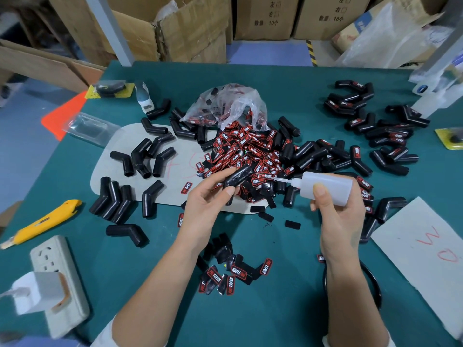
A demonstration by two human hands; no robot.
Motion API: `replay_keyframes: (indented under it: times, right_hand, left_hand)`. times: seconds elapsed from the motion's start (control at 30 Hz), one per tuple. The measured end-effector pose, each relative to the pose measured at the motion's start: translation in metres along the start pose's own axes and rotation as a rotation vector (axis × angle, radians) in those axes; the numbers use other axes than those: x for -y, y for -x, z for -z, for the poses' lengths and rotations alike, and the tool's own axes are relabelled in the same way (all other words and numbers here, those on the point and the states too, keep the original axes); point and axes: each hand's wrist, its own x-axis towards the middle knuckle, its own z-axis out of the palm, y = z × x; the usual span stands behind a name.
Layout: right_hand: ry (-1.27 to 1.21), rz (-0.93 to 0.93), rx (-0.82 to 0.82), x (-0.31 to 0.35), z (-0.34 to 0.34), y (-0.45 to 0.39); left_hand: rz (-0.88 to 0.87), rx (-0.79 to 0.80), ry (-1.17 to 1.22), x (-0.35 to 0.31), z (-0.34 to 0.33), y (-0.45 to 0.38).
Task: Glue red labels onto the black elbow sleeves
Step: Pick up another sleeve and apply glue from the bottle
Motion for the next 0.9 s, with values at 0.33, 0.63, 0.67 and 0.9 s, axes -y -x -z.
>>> replay_keyframes:
  times: [0.33,0.63,0.67,0.9]
  right_hand:
    - [0.017,-0.004,-0.011,0.0,0.002,-0.001]
    - [0.028,-0.007,-0.002,0.0,0.002,-0.001]
    - [0.031,-0.008,0.001,0.0,0.002,0.0]
    - [0.047,-0.022,0.033,0.003,-0.001,0.002]
  left_hand:
    - [0.011,0.0,-0.011,0.004,0.004,-0.003]
    - [0.018,-0.003,-0.005,0.007,0.007,-0.004]
    - [0.017,-0.002,-0.005,0.008,0.007,-0.004]
    - [0.021,-0.004,-0.007,0.01,0.007,-0.005]
